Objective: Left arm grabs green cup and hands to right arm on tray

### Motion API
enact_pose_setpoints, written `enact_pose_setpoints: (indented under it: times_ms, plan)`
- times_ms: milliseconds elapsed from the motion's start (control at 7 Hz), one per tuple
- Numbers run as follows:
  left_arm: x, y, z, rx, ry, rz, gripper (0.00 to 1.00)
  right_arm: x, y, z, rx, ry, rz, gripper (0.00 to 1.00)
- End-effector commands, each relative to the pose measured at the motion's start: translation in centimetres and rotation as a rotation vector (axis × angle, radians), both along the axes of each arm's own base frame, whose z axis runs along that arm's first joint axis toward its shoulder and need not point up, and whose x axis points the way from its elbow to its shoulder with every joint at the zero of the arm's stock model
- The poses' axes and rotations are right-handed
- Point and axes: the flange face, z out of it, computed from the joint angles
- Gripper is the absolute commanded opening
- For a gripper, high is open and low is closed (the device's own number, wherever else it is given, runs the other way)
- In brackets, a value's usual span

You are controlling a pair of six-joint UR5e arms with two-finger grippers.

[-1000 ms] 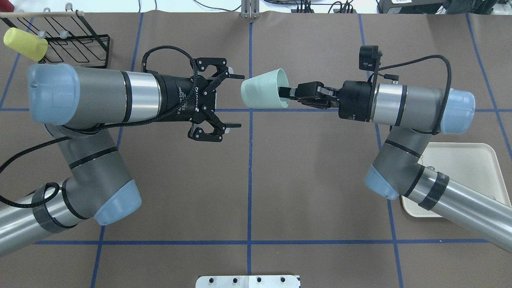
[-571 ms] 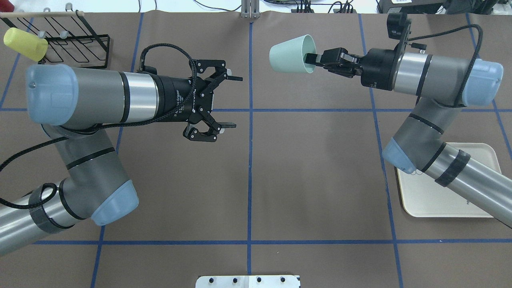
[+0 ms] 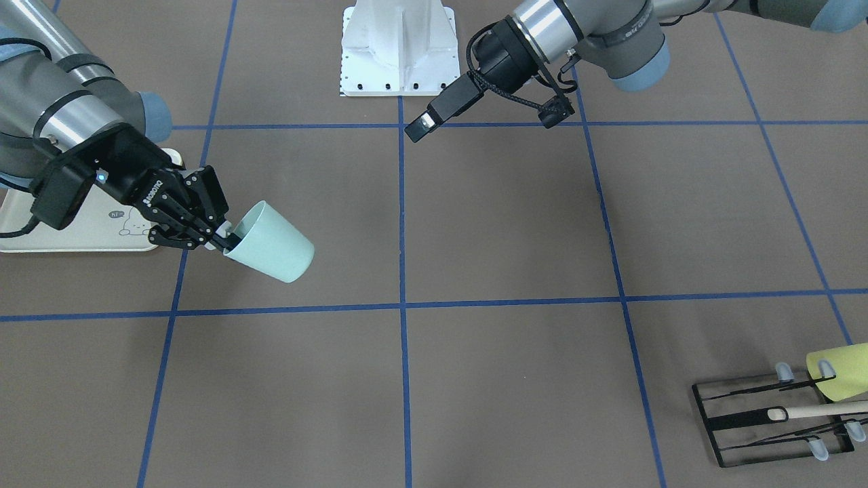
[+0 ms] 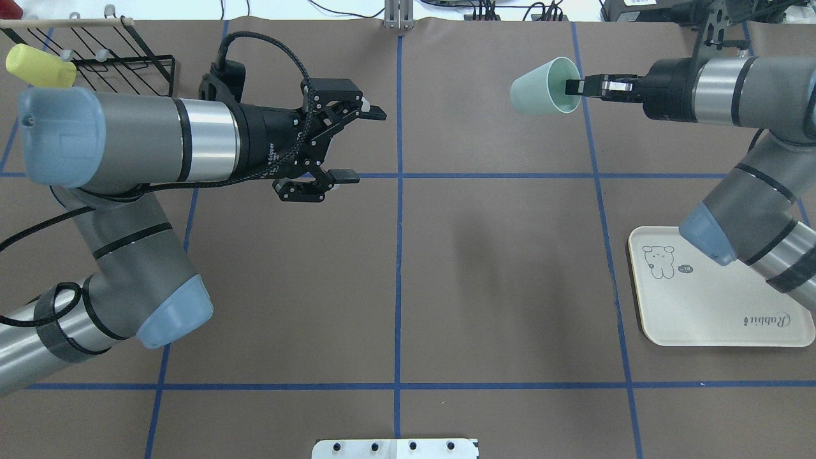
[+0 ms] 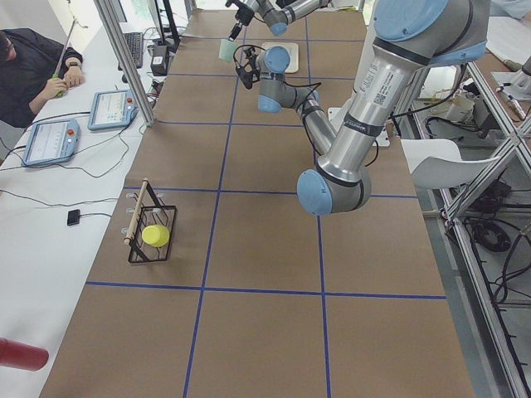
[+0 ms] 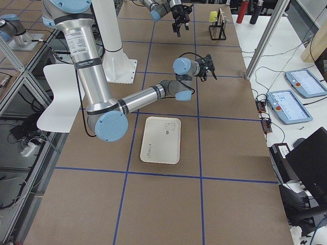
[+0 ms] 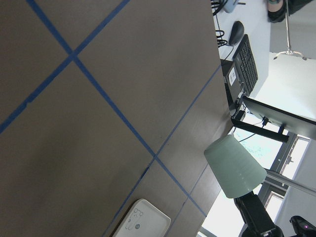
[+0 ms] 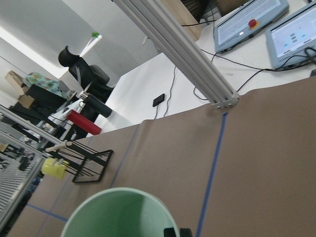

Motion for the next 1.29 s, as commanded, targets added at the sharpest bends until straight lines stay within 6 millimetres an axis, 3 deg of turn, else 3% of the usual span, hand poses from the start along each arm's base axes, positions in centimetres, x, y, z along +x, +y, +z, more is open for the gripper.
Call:
enact_pose_setpoints:
  times_ms: [0, 143, 429, 714, 857, 1143]
  plan:
    - [-2.7, -2.4, 1.9, 0.182, -0.141, -0.091, 1.0, 3.9, 0.1, 3.7, -0.01, 0.173, -0.044, 0.0]
    - [-4.2, -3.7, 3.6, 0.237, -0.218, -0.127, 1.0, 5.9, -0.2, 5.1, -0.002, 0.229, -0.067, 0.0]
    - [-5.8, -5.6, 4.4, 0.254, -0.385, -0.143, 1.0, 8.4, 1.1, 9.8, -0.043, 0.321, -0.13, 0.0]
    - [-7.7, -5.5, 4.3, 0.326, -0.618, -0.102, 1.0, 10.5, 5.0, 16.1, -0.062, 0.414, -0.181, 0.0]
    - [-9.2, -5.9, 4.5, 0.347, -0.692, -0.096, 1.0, 11.4, 6.7, 18.1, -0.049, 0.461, -0.206, 0.0]
    - [-10.7, -6.6, 7.5, 0.386, -0.782, -0.082, 1.0, 12.1, 9.3, 20.7, -0.061, 0.517, -0.256, 0.0]
